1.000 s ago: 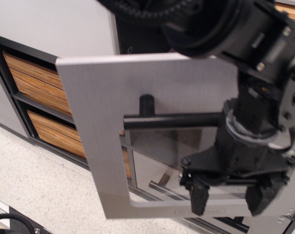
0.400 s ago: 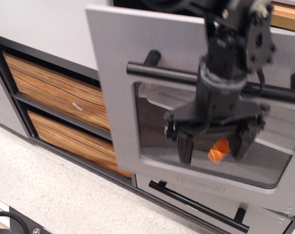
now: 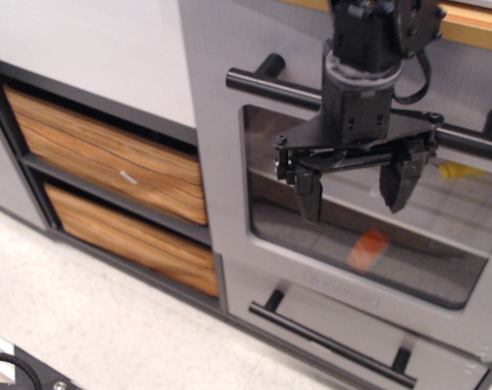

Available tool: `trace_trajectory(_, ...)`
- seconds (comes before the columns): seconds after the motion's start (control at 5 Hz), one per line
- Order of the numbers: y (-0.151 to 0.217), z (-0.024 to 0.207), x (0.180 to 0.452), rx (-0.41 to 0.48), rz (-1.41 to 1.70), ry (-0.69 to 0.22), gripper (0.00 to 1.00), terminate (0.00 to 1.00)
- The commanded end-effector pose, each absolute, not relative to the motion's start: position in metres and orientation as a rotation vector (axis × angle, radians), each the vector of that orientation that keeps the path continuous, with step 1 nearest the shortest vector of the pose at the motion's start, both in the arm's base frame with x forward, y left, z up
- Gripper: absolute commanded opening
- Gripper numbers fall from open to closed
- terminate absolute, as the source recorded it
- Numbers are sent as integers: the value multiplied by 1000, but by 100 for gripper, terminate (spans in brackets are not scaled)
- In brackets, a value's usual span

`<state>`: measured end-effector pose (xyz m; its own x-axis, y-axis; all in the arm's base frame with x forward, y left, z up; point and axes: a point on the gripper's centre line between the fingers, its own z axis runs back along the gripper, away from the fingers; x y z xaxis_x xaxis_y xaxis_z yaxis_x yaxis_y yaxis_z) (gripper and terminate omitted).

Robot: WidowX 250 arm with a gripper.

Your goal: Close oven

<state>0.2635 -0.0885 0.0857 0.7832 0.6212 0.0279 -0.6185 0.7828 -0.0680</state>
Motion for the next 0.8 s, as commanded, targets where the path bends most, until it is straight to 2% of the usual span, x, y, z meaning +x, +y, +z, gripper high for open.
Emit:
trace_trajectory(0.0, -81, 104, 277, -80, 667, -93, 100, 0)
trace_trajectory(0.4, -81, 104, 277, -80, 667, -93, 100, 0)
trace_trajectory(0.6, -81, 104, 277, -80, 667, -93, 100, 100)
